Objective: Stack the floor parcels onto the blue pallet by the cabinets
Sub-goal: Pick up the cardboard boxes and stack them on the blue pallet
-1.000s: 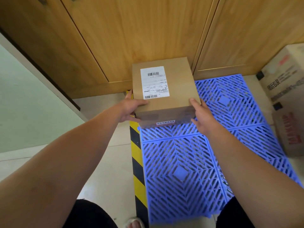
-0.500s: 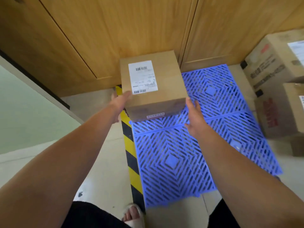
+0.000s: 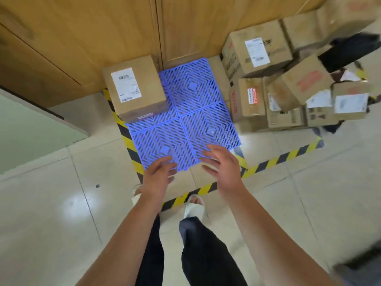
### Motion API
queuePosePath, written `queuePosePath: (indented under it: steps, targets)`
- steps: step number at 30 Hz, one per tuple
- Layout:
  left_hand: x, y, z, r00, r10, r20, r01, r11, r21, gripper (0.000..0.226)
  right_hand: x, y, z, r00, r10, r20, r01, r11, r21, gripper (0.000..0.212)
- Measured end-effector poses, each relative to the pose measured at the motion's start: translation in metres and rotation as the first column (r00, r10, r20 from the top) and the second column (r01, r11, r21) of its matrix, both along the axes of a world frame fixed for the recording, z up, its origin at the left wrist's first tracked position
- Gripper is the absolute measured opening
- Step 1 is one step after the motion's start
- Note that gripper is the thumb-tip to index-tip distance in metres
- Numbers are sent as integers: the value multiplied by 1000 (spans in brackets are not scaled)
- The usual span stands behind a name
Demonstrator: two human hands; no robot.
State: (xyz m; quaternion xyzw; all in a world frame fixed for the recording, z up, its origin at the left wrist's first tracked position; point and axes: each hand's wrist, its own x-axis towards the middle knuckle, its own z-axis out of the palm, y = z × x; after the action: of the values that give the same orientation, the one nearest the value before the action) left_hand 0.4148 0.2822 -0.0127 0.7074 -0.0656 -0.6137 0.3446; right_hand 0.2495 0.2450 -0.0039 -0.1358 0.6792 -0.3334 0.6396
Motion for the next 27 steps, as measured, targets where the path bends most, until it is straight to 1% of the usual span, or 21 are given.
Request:
queuePosePath:
  steps: [2, 4, 7, 9, 11, 14, 17, 21, 24, 27]
  targets:
    - [-20, 19, 61, 997, -81, -17, 82, 994, 71, 21, -28, 21, 61, 999, -26, -23, 27, 998, 50, 22]
    - [-36, 28, 115, 979, -203, -35, 205, 970, 127, 19, -59, 39, 121, 998, -53, -47, 57, 993, 99, 23]
    - [-63, 34, 181, 930, -361, -66, 366, 926, 94, 17, -112, 66, 194, 994, -105, -17, 107, 990, 87, 23]
    - [-84, 32, 211, 907, -419, -42, 421, 904, 77, 16, -147, 82, 228, 991, -129, -20, 130, 989, 66, 22]
    - [-104, 27, 232, 892, -451, -15, 451, 891, 53, 16, -179, 91, 253, 980, -193, -40, 195, 979, 56, 20]
    - [-135, 11, 255, 850, -527, -2, 527, 850, 22, 16, -216, 97, 278, 948, -313, -54, 315, 949, 24, 18]
    - [-170, -11, 272, 784, -621, 11, 621, 784, -22, 15, -242, 98, 291, 917, -398, -16, 398, 917, -4, 22]
    - [-208, -44, 277, 707, -706, 40, 707, 707, -17, 16, -269, 93, 297, 887, -462, 8, 462, 887, -2, 21]
    - [-241, -72, 274, 677, -735, 47, 736, 677, 1, 16, -304, 75, 301, 870, -493, -8, 493, 870, 8, 17]
    - [-281, -107, 272, 670, -742, 26, 742, 670, 3, 14, -347, 45, 302, 844, -532, -64, 534, 845, 16, 19]
